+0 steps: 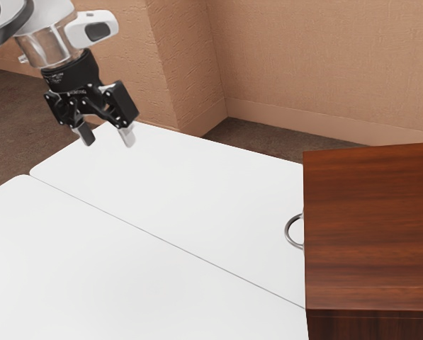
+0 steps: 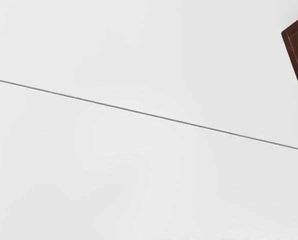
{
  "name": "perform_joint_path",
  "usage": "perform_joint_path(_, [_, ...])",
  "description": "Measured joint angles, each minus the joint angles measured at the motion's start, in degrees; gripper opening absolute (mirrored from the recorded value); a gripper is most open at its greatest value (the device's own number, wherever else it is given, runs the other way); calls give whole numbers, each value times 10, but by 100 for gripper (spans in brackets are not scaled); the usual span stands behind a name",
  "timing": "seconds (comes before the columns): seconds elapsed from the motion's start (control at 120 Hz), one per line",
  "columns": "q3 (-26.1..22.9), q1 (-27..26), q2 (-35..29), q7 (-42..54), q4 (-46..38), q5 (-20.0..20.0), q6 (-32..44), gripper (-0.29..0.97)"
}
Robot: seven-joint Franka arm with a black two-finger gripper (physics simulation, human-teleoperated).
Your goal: Pull the drawer handle with one arm to open the drawer
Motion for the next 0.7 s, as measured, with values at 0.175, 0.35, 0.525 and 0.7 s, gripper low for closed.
perform_joint_path(0.175, [3,2,0,19,2,-1,-4,65])
perform_joint_path(0.35, [18,-6,-3,29,-8,-22,-4,66])
perform_joint_path(0.525, [88,-129,-7,-10,-110,-83,25,64])
perform_joint_path(0.7, [161,-258,-20,-58,-177,-122,102,62])
